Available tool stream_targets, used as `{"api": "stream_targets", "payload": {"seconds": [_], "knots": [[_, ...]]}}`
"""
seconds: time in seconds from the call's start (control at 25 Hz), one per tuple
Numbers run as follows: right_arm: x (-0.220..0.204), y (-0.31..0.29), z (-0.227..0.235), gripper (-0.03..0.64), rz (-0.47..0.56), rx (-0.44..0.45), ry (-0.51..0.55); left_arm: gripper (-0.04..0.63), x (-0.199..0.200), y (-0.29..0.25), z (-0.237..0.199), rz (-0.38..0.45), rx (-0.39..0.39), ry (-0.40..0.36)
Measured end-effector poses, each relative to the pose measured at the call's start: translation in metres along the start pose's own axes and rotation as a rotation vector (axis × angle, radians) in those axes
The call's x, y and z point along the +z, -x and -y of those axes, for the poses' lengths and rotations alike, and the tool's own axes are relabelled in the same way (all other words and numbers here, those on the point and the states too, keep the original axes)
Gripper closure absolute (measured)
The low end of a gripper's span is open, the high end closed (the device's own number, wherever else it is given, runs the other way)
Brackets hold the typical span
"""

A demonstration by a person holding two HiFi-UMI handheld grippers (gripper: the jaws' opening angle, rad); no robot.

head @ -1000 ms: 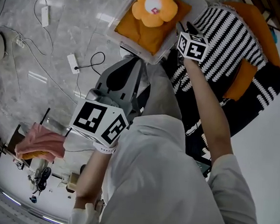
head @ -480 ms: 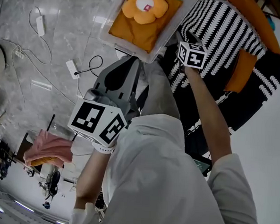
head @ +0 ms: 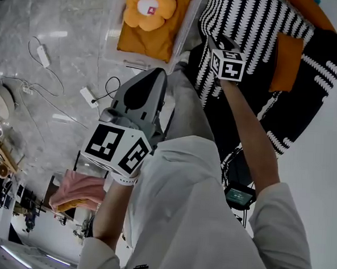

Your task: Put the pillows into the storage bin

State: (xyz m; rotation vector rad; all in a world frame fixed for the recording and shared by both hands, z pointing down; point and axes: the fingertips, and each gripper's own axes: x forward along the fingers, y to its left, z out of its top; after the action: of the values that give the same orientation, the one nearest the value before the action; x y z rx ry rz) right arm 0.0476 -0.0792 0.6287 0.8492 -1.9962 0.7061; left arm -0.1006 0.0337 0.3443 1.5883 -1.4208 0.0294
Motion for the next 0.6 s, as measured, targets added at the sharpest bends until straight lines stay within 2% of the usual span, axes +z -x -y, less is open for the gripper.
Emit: {"api": "stream_targets", "payload": {"seconds": [0.36, 0.6], "knots": [[-0.019, 0.034, 0.080, 0.445, 0.041, -0.082, 0.000, 0.588, -0.011, -0.052, 0.059, -0.080, -0.065, -0.087], [-0.030, 0.057, 0.143, 0.437, 0.057, -0.142, -0.046, 0.588, -0.012, -0.084, 0.104, -0.113, -0.101, -0.150]]}}
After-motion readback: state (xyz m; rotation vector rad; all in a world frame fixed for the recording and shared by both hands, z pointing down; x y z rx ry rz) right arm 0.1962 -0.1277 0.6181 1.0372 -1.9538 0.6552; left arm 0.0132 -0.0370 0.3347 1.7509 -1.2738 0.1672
